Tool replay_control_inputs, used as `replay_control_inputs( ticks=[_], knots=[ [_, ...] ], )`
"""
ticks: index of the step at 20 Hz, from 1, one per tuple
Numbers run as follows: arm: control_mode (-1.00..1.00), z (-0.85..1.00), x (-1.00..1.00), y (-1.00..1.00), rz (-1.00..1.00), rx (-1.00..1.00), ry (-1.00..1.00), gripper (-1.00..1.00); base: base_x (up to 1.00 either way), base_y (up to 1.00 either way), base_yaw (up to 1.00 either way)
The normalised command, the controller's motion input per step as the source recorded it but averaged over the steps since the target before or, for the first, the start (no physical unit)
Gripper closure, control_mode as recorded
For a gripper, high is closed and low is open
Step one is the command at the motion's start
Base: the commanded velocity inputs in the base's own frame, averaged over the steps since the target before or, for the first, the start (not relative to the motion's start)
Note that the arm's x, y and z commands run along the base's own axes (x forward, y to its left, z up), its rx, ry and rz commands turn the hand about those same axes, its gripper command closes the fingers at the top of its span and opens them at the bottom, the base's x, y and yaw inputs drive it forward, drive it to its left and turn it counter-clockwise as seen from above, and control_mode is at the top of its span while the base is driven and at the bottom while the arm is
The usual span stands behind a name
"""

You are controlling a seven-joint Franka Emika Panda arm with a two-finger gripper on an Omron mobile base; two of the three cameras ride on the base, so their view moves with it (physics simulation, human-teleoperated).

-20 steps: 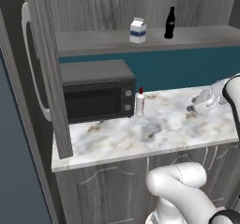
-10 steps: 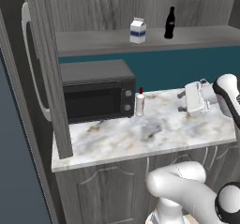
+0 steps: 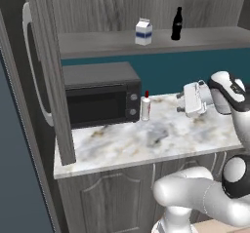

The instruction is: Sort all alcoholic drinks to one cabinet, and non-alcoholic drinks to the other.

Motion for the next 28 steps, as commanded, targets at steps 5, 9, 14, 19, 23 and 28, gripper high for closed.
replay_control_inputs(
  ticks=[5, 9, 14, 19, 23, 28],
  knots=[
    [-1.00, -0.27, 0.61, 0.00, 0.00, 0.00, 0.03, -1.00, 0.00, 0.00, 0.00],
    [-1.00, -0.25, 0.61, 0.00, 0.00, 0.00, 0.00, -1.00, 0.00, 0.00, 0.00],
    [-1.00, -0.21, 0.32, 0.00, 0.00, 0.01, 0.01, -1.00, 0.00, 0.00, 0.00],
    [-1.00, -0.27, 0.22, 0.00, 0.00, 0.03, 0.02, -1.00, 0.00, 0.00, 0.00],
    [-1.00, -0.20, 0.06, 0.00, 0.00, 0.03, 0.00, -1.00, 0.00, 0.00, 0.00],
    [-1.00, -0.17, 0.01, 0.00, 0.00, 0.02, 0.00, -1.00, 0.00, 0.00, 0.00]
  ],
)
